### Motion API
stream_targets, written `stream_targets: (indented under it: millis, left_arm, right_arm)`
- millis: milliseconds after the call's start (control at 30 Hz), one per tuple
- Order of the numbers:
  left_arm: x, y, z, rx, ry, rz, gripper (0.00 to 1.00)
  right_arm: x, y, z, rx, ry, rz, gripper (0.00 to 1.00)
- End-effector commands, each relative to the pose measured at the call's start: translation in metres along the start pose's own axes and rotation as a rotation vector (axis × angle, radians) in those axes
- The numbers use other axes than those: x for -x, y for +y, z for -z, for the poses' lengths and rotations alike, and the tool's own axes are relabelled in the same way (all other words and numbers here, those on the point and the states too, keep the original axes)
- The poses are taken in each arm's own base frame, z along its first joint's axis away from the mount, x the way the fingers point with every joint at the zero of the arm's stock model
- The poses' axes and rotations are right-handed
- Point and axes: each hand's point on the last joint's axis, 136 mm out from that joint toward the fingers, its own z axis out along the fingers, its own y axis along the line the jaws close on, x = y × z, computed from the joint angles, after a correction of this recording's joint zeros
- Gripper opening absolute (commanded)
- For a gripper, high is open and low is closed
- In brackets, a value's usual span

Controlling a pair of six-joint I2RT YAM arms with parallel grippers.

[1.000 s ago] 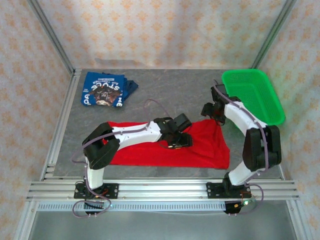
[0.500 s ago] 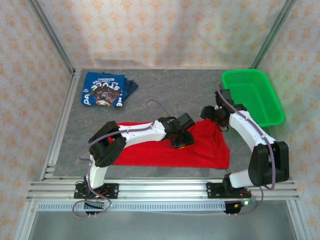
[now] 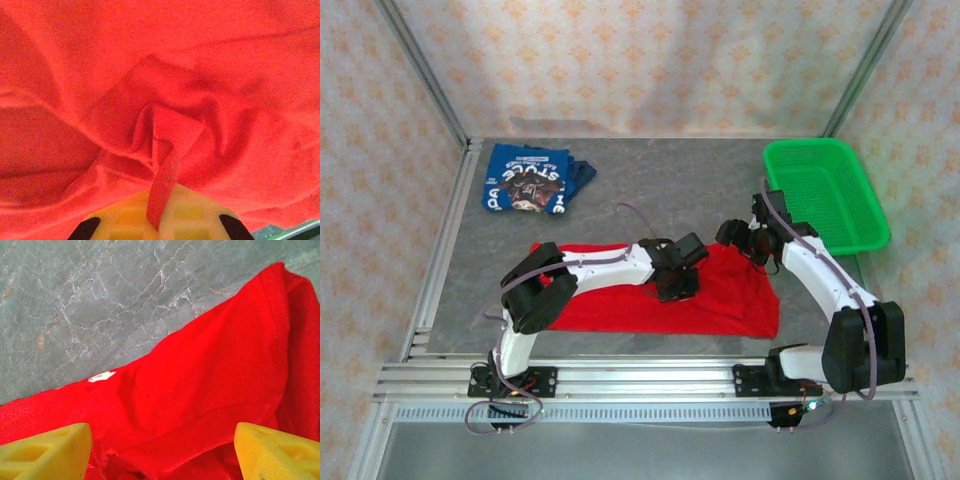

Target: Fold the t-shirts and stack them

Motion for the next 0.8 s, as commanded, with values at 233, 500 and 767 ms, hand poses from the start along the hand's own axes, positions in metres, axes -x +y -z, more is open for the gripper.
stream_targets:
  millis: [233,500,767]
  left_arm:
    - [-0.021,0.003,0.017,0.034,-0.05,0.057,0.0]
    - [-0.047,0.014,0.013,0.031,-0.024,0.163,0.07]
    - [-0.037,0.02,0.054,0.078,-0.091,0.1,0.77]
  right_arm:
    - [-0.001,-0.008,-0.025,-0.048,0.05,-0.004,0.75]
    - [0.0,-0.02,-0.035,-0.114,0.066,0.029,0.75]
    - [0.005,-0.015,-0.022,-0.11,0.042,0.029,0.75]
